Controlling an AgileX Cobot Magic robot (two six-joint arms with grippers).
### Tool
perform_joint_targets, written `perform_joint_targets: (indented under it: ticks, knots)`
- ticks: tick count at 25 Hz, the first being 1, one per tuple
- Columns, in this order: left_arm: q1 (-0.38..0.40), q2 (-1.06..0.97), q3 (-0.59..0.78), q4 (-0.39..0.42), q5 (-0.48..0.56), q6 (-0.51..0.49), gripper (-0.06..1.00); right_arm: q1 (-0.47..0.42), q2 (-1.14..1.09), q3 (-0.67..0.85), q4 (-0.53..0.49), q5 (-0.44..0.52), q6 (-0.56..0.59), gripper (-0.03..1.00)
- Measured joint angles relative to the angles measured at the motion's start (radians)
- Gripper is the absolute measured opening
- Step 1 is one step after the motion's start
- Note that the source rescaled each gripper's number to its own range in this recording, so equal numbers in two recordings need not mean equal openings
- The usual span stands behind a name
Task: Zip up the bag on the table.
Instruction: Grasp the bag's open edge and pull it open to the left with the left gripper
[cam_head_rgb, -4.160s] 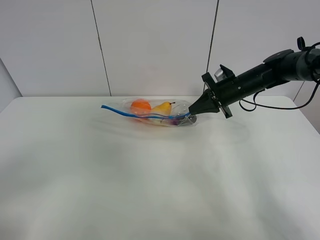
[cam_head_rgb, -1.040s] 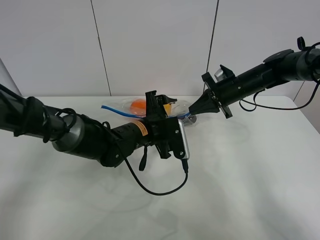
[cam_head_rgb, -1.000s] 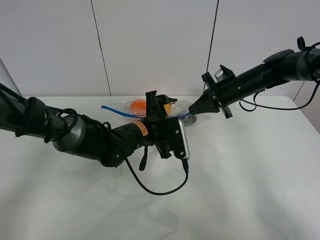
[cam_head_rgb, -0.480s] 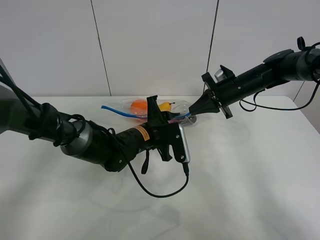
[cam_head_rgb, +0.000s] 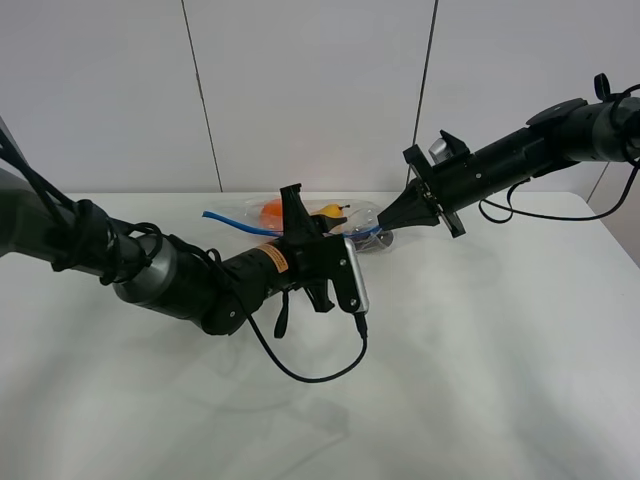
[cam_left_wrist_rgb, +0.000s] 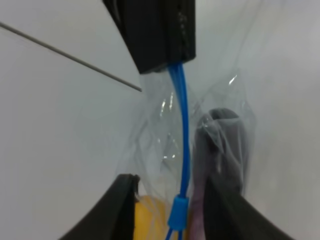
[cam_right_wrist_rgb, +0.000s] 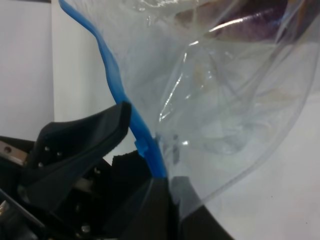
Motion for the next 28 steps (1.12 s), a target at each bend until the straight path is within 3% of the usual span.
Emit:
perform_joint_targets:
  ticks: [2,10,21,28]
  knots:
    - [-0.002,0.0,0.0,0.018,0.0,0.0,0.32,0.0,0.0,0.0,0.0,0.0,0.0,0.0]
    - [-0.003,0.0,0.0,0.044,0.0,0.0,0.02,0.0,0.0,0.0,-0.007,0.0,0.0,0.0]
    - [0.0,0.0,0.0,0.01,-0.002,0.013,0.0,0.0,0.0,0.0,-0.007,-0.002,0.0,0.0]
    - [0.09,0.0,0.0,0.02,-0.009,0.051,0.0,0.003,0.0,0.0,0.014,-0.016,0.008,0.0]
